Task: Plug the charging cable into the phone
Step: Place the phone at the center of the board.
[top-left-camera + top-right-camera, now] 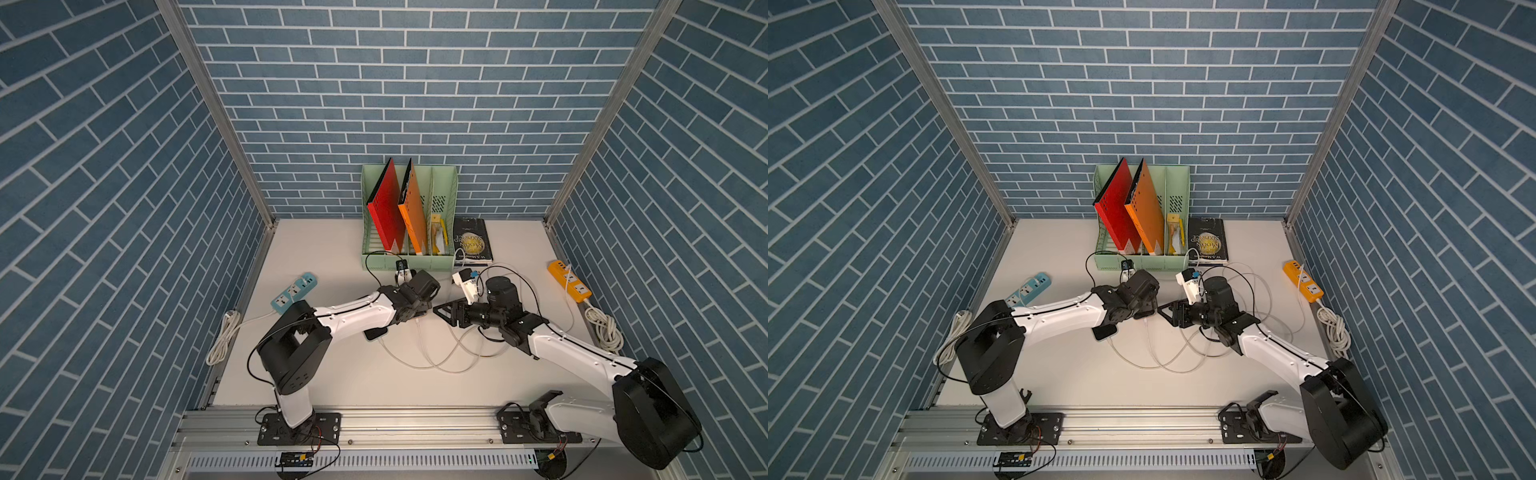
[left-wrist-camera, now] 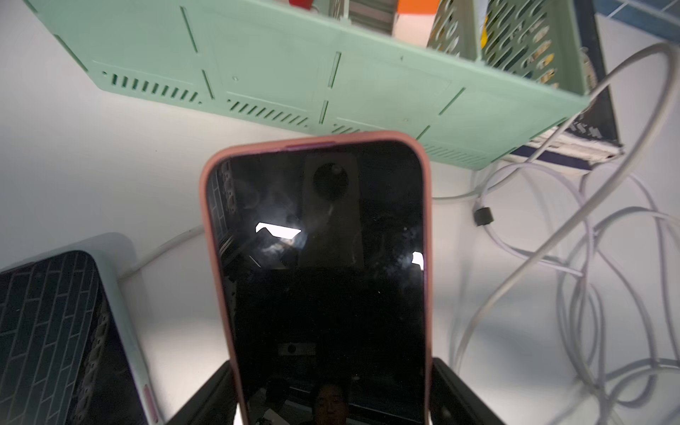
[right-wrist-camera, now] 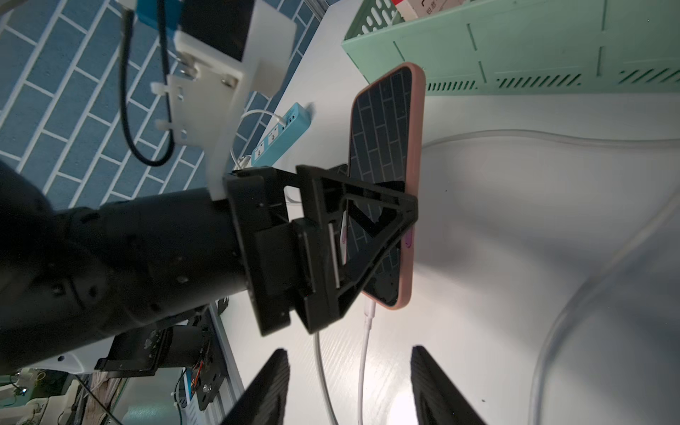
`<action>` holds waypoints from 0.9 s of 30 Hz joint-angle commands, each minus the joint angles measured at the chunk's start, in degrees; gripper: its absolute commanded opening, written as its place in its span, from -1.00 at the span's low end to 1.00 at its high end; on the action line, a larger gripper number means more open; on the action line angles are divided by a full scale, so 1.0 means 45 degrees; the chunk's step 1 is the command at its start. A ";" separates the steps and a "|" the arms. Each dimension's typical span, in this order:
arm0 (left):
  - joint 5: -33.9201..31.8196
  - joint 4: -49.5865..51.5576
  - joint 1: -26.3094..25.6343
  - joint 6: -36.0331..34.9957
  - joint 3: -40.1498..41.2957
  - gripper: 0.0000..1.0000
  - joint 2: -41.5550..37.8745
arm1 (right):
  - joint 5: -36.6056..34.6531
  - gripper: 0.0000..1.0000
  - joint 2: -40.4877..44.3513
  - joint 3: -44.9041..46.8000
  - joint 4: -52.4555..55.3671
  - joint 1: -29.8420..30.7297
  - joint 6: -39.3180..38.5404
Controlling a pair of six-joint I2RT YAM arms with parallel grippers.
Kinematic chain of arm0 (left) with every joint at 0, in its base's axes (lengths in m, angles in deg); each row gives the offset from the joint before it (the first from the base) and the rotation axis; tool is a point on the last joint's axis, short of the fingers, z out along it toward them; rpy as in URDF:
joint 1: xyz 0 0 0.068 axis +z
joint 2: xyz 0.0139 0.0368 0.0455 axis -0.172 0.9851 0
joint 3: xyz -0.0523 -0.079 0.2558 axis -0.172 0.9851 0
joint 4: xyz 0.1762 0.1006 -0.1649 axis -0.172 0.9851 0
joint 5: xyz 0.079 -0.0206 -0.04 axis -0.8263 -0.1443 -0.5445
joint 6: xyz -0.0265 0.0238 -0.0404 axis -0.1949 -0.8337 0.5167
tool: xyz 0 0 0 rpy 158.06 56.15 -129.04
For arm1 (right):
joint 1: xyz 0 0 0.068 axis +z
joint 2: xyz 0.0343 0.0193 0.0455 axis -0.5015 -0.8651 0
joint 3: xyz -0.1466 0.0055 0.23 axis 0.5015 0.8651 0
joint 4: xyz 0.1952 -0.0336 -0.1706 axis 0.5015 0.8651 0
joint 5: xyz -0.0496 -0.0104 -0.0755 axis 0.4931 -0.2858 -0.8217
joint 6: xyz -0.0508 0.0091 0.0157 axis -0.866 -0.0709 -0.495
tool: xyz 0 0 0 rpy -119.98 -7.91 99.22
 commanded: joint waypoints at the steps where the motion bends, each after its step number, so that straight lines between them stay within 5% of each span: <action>1: -0.0378 0.0800 0.0131 0.0067 -0.0750 -1.00 0.0704 | -0.0374 0.12 0.0165 0.0211 0.0400 -0.0076 -0.0578; 14: 0.0107 0.1109 0.0550 0.0143 -0.1242 -1.00 0.2075 | -0.0486 0.14 0.0147 0.0263 0.0461 -0.0079 -0.0633; 20: 0.0390 0.0994 0.0615 0.0079 -0.1306 -0.57 0.2155 | -0.0462 0.14 0.0067 0.0248 0.0458 -0.0092 -0.0638; 27: 0.0751 0.0911 0.0627 -0.0144 -0.1420 -0.33 0.2232 | -0.0491 0.15 0.0182 0.0219 0.0621 -0.0082 -0.0706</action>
